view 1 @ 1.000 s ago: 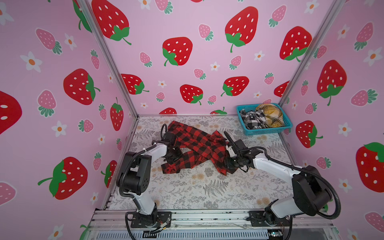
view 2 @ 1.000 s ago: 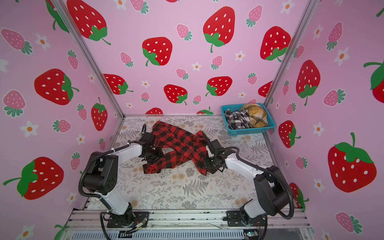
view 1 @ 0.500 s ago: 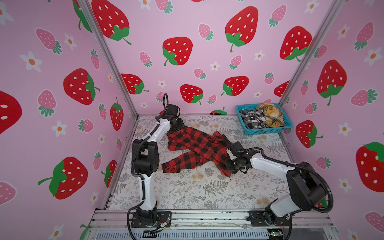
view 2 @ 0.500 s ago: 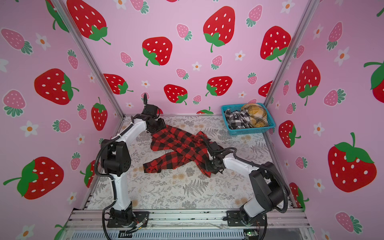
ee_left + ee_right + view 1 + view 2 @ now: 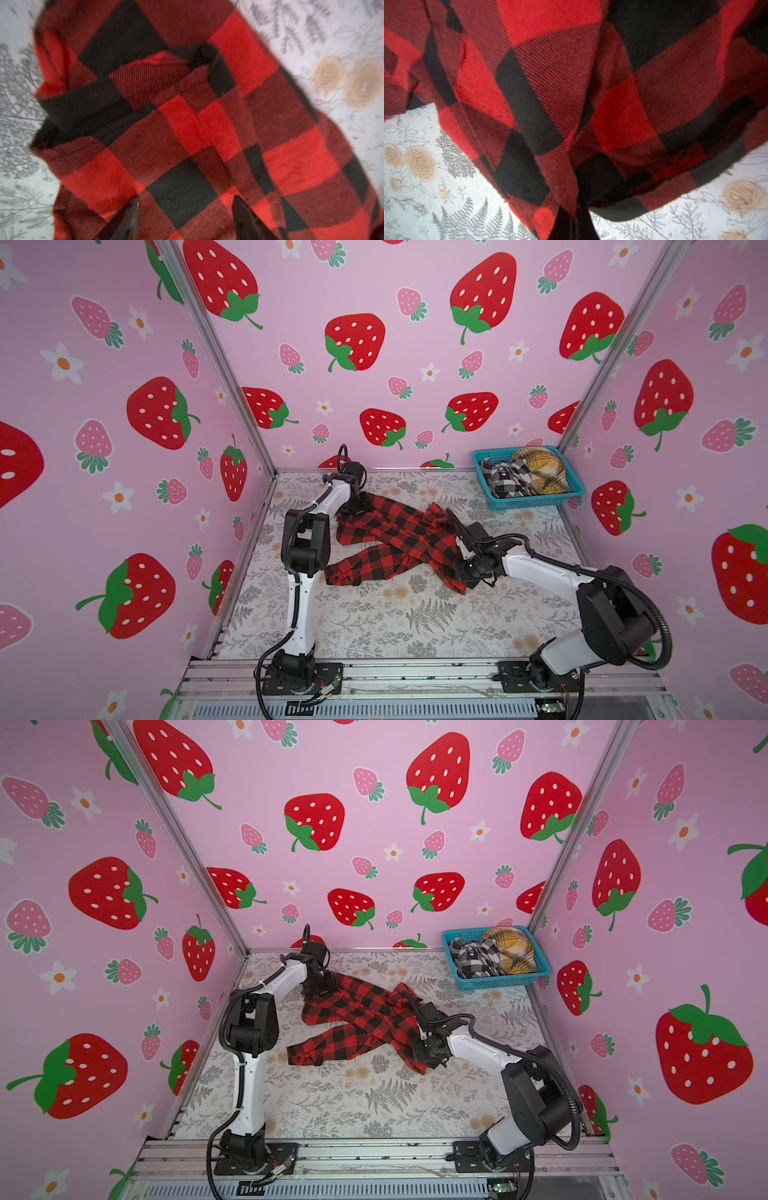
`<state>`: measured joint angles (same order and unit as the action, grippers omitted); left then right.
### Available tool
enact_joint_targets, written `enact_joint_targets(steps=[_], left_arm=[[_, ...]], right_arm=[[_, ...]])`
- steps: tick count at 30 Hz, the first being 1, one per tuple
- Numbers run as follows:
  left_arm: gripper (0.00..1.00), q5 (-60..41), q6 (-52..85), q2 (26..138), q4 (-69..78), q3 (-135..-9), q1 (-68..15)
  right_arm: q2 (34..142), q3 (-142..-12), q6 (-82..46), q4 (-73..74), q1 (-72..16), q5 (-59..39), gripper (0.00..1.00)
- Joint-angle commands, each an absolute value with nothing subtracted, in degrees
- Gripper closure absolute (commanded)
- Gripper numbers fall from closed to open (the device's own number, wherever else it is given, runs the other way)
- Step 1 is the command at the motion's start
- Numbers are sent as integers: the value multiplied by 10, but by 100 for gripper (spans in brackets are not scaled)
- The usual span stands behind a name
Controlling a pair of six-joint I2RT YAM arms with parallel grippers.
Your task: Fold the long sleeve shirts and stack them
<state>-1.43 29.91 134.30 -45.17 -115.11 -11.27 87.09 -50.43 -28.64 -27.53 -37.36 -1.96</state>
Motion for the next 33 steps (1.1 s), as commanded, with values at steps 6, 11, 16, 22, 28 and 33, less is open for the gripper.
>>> enact_joint_targets(steps=[6,11,16,22,28,33], left_arm=[[32,6,318,1444,-534,-1340,-113],[34,-1,325,1477,-553,-1387,-106],[35,0,323,1487,-556,-1397,-105],[50,5,314,1491,-555,-1397,-104],[70,2,306,1493,-554,-1390,-97],[82,-13,305,1492,-545,-1390,-94]], right_arm=[[859,-495,-286,-303,-371,-14,100],[855,-496,-283,-308,-371,-9,100],[855,-498,-283,-309,-372,-8,100],[850,-490,-287,-304,-372,-8,100],[848,-489,-286,-304,-371,-6,100],[845,-491,-286,-301,-371,-8,100]])
